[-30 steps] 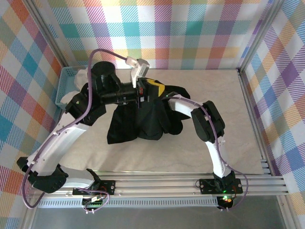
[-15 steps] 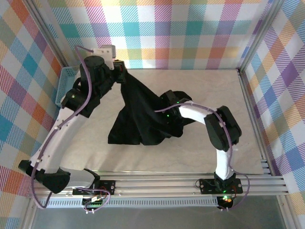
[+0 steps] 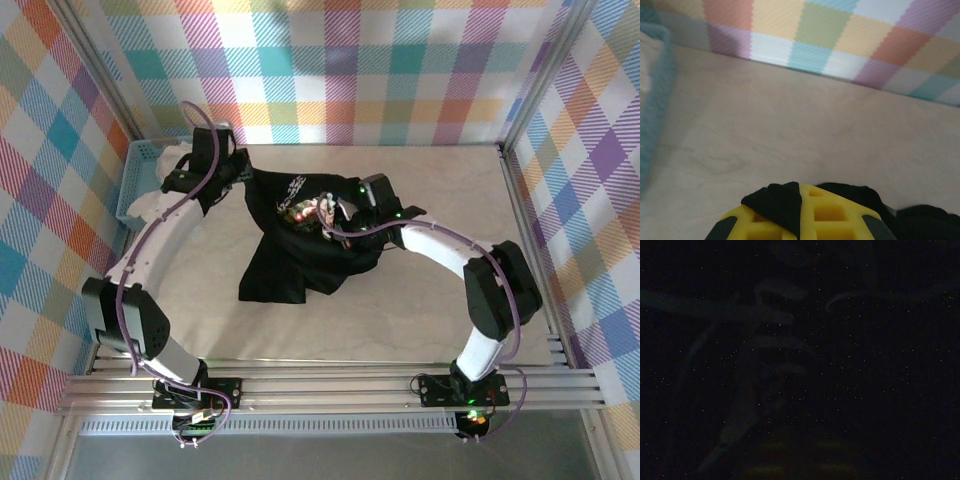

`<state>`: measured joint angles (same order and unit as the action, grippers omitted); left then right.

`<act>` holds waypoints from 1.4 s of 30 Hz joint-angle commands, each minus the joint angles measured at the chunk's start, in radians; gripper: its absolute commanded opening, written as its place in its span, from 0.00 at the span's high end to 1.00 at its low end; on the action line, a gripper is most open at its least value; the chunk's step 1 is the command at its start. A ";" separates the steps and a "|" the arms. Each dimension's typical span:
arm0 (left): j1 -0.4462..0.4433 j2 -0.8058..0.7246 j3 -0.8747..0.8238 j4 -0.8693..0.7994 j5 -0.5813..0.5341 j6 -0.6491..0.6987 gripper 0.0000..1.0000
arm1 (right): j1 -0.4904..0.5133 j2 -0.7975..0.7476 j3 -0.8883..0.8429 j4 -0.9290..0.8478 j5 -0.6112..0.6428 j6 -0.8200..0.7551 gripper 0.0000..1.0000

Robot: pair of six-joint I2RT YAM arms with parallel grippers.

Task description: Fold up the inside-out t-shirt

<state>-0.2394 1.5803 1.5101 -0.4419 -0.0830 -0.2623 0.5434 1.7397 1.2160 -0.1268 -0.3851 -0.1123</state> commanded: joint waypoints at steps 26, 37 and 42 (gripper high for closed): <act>0.103 0.112 -0.189 0.236 0.133 -0.158 1.00 | -0.091 -0.101 0.079 0.305 -0.200 0.205 1.00; 0.100 0.066 -0.405 0.389 0.192 -0.184 0.60 | -0.163 -0.148 0.016 0.471 -0.407 0.264 1.00; 0.064 -0.041 -0.444 0.459 0.394 -0.199 0.23 | -0.163 -0.121 0.039 0.396 -0.464 0.181 1.00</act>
<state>-0.1513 1.6257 1.0492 -0.1001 0.1600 -0.4538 0.3744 1.6077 1.2373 0.2520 -0.7578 0.1253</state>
